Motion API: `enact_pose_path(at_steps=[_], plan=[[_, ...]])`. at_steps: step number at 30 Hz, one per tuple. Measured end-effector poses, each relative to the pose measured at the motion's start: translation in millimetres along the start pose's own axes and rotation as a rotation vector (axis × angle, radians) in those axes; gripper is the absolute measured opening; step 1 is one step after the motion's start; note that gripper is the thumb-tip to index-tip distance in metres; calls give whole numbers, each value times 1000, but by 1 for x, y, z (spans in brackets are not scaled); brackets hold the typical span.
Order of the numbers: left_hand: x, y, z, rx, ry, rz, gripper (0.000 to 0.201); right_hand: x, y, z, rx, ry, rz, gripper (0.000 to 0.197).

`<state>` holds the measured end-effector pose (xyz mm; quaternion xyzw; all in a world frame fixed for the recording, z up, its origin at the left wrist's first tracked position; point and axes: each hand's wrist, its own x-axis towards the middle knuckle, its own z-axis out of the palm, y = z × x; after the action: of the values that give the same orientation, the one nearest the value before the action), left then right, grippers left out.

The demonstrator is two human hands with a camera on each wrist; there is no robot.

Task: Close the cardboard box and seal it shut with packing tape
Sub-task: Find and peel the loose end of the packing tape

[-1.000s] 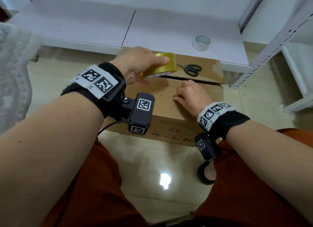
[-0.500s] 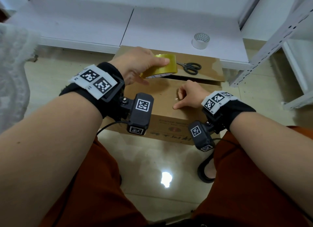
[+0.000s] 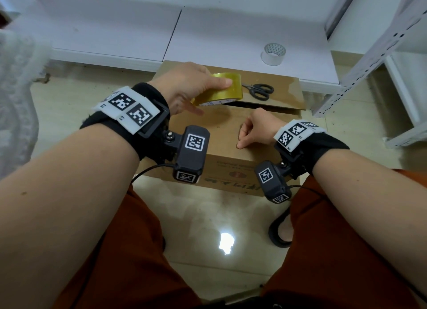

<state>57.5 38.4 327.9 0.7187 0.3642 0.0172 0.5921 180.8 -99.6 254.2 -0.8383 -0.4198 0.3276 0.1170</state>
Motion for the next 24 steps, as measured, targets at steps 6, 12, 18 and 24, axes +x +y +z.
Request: enact_pose_path(at_steps=[6, 12, 18, 24], plan=[[0, -1, 0, 7, -7, -5, 28, -2, -3, 1, -56, -62, 21, 29], [-1, 0, 0, 13, -22, -8, 26, -4, -2, -7, 75, 48, 2, 24], [0, 0, 1, 11, -57, -24, 24, -3, -7, -7, 67, 165, -14, 24], [-2, 1, 2, -16, -61, -27, 22, 5, -18, -23, 303, 583, -48, 18]])
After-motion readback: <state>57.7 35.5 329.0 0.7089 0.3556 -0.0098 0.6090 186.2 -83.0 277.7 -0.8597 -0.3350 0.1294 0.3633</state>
